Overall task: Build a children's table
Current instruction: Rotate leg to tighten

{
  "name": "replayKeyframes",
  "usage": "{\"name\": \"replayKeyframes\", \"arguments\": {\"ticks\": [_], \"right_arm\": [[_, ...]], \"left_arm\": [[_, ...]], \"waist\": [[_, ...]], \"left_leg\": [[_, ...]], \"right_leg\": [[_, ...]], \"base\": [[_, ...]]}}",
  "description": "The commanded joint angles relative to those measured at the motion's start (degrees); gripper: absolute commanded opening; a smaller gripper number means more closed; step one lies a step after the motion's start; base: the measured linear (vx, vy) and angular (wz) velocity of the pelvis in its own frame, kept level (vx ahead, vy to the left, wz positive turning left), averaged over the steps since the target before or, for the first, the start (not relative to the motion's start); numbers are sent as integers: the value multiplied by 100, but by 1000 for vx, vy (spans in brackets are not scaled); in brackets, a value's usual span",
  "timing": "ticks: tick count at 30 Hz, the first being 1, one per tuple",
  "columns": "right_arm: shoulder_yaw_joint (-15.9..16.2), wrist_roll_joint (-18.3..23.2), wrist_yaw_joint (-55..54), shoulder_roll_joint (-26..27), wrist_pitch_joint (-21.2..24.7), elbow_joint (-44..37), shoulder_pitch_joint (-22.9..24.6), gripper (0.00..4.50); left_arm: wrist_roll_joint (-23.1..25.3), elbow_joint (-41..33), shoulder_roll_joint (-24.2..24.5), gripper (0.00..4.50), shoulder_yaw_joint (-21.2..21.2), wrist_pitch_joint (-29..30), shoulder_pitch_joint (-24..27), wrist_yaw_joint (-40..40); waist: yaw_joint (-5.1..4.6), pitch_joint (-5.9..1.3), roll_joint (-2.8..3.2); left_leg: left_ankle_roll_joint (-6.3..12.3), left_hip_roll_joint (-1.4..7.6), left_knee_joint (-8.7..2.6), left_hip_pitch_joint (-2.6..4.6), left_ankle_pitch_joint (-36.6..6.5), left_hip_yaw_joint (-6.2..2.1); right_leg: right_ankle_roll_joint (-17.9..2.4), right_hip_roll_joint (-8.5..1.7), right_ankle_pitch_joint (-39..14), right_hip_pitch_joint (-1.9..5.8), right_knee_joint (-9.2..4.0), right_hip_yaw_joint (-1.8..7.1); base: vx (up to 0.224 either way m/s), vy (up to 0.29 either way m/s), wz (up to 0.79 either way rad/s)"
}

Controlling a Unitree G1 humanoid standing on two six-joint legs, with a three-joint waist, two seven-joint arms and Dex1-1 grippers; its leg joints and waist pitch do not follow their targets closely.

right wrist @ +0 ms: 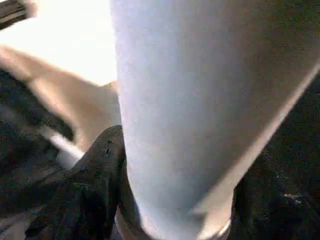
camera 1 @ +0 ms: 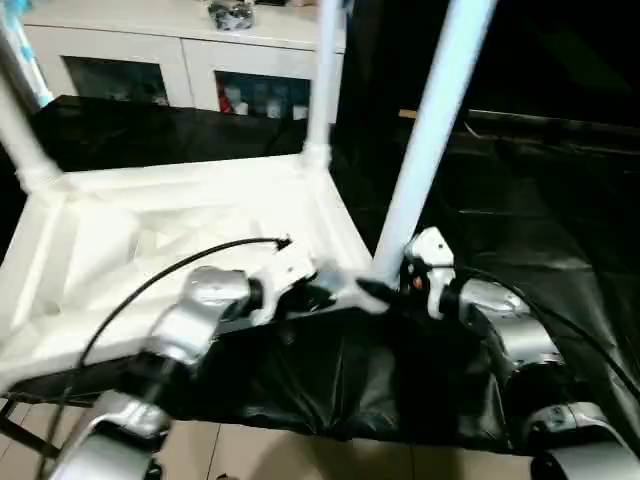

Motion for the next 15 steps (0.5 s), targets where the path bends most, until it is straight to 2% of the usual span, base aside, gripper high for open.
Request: {"name": "replayKeyframes", "arguments": {"ticks": [1,2,3,4,7,8,9,11,15], "right_arm": [[267,-40,-270,483,160,203,-49,267],[160,-105,-891,691,182,374,-184,267],[147,-117,-982,719,182,399,-204,267],[52,-177,-1559,920,185,600,-378,267],[53,-232,-1789,1137,-49,678,-524,267],[65,-246,-1782,1148,-90,673,-529,267],[79,-275,-1804,1174,-159,691,-548,337],[135,-300,-1615,1153,-312,626,-507,337],[109,-152,-1005,895,-324,533,-440,382]], "left_arm": [[13,24,-328,0,235,86,-387,878],[63,117,-486,0,272,142,-461,1186],[69,129,-506,0,275,148,-469,1222],[138,241,-636,0,273,133,-532,1459],[186,323,-698,0,222,21,-569,1490],[185,327,-698,0,218,8,-569,1479],[185,343,-706,0,212,-6,-574,1484],[193,339,-675,0,165,-92,-542,1395],[108,78,-457,0,89,-310,-342,903]], "waist": [[-53,-382,22],[-59,-403,36],[-59,-403,36],[-97,-402,40],[-122,-428,82],[-124,-443,71],[-117,-452,78],[-122,-448,83],[-131,-429,86]], "left_leg": [[85,-55,-401,-11,-1447,67],[90,-58,-393,-14,-1410,63],[90,-58,-393,-14,-1410,63],[87,-63,-401,-35,-1419,57],[90,-63,-390,-29,-1356,60],[152,-52,-384,-54,-1231,67],[176,-48,-382,-48,-1179,69],[274,-54,-376,-59,-1097,87],[324,-55,-386,-64,-1204,83]], "right_leg": [[-517,-198,-2757,336,-555,190],[-551,-198,-2601,348,-533,195],[-551,-198,-2601,348,-533,195],[-584,-193,-2516,356,-522,186],[-672,-191,-2186,355,-495,198],[-817,-185,-1712,381,-443,210],[-885,-184,-1536,385,-419,216],[-1062,-178,-1205,410,-390,223],[-1052,-190,-1460,426,-422,214]], "base": [[0,0,0],[0,0,0],[0,0,0],[0,0,0],[0,0,0],[0,0,0],[0,0,0],[0,0,0],[0,0,0]]}}
